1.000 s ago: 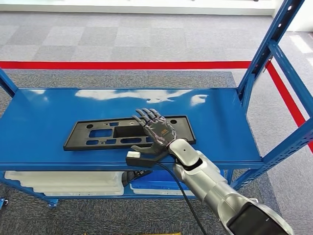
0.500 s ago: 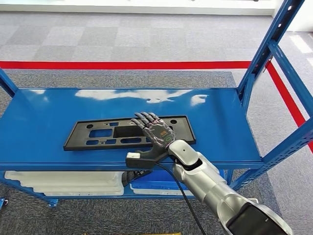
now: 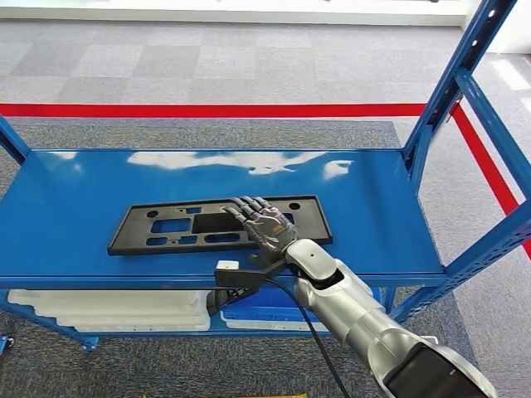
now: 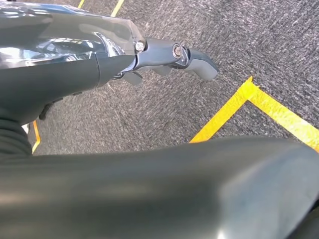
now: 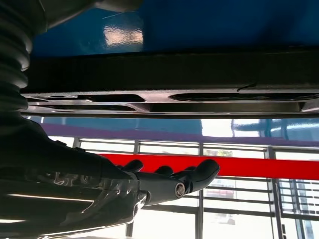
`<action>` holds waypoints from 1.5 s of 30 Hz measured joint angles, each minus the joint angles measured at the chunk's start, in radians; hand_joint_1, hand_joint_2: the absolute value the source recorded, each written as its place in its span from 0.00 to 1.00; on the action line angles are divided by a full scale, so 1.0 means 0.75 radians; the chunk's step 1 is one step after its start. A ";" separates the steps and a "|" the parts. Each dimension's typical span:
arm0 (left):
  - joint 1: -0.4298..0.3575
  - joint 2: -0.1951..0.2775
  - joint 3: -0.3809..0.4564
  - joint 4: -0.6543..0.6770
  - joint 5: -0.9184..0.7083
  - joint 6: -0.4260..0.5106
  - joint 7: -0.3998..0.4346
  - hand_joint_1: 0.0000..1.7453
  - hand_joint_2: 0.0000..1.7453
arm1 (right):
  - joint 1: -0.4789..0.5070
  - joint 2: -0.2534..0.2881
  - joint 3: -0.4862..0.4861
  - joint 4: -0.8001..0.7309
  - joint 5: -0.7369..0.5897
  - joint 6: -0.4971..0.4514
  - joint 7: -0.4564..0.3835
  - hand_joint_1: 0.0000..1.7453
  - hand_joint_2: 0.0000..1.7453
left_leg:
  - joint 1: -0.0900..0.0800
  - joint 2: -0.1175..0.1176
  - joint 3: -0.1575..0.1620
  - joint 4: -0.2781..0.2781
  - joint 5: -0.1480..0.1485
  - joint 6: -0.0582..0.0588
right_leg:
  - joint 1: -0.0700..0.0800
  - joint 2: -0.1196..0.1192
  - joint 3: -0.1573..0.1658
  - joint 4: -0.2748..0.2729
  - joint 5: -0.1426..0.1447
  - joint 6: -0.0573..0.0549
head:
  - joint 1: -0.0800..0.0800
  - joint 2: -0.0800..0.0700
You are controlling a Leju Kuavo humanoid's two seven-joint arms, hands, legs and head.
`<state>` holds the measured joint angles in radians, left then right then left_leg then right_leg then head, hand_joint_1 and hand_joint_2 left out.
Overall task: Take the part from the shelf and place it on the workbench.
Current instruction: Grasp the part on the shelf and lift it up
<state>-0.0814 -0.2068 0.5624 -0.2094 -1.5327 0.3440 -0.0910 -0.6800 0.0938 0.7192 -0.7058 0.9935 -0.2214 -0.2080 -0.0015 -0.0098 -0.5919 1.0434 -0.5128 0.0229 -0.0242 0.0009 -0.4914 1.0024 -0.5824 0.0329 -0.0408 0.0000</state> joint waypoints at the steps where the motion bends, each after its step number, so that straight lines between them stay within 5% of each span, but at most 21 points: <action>1: 0.000 0.000 0.000 0.000 0.001 0.001 0.000 0.00 0.00 | 0.000 0.000 0.000 0.003 -0.004 0.001 0.001 0.00 1.00 | 0.000 0.000 0.000 0.000 0.000 0.000 | 0.000 0.000 0.000 0.000 0.000 0.000 | 0.000 0.000; 5: 0.000 0.000 0.000 0.000 0.001 0.002 0.001 0.00 0.00 | -0.003 0.000 0.001 0.013 -0.015 0.003 0.008 0.06 1.00 | 0.000 0.000 0.000 0.000 0.000 0.000 | 0.000 0.000 0.000 0.000 0.000 0.000 | 0.000 0.000; 9: 0.000 0.000 0.001 0.000 0.009 0.005 0.002 0.00 0.00 | -0.009 0.000 0.002 0.024 -0.018 0.009 0.015 1.00 1.00 | 0.000 0.000 0.000 0.000 0.000 0.000 | 0.000 0.000 0.000 0.000 0.000 0.000 | 0.000 0.000; 37: 0.003 0.001 0.003 0.000 0.030 0.019 0.000 0.00 0.00 | -0.020 -0.001 0.030 0.025 -0.033 -0.076 0.032 1.00 1.00 | 0.000 0.000 0.000 0.000 0.000 0.000 | 0.000 0.000 0.000 0.000 0.000 0.000 | 0.000 0.000; 40: 0.005 0.001 0.004 0.000 0.045 0.032 -0.006 0.00 0.00 | 0.008 -0.008 0.010 -0.010 -0.156 -0.108 -0.035 1.00 1.00 | 0.000 0.000 0.001 0.000 0.000 0.000 | 0.000 0.000 0.000 0.000 0.000 0.000 | 0.000 0.000; 45: 0.017 0.001 0.023 0.000 0.094 0.073 -0.036 0.00 0.00 | 0.183 -0.071 -0.150 -0.317 -0.604 -0.086 -0.225 1.00 1.00 | 0.001 0.000 0.003 0.000 -0.001 0.000 | 0.000 -0.001 0.002 -0.001 -0.001 -0.001 | 0.000 0.000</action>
<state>-0.0687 -0.2063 0.5793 -0.2094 -1.4621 0.3990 -0.1180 -0.5429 0.0408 0.6068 -0.9433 0.5403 -0.2860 -0.3765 -0.0011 -0.0099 -0.5894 1.0434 -0.5133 0.0231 -0.0242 0.0003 -0.4896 1.0019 -0.5831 0.0325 -0.0407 0.0001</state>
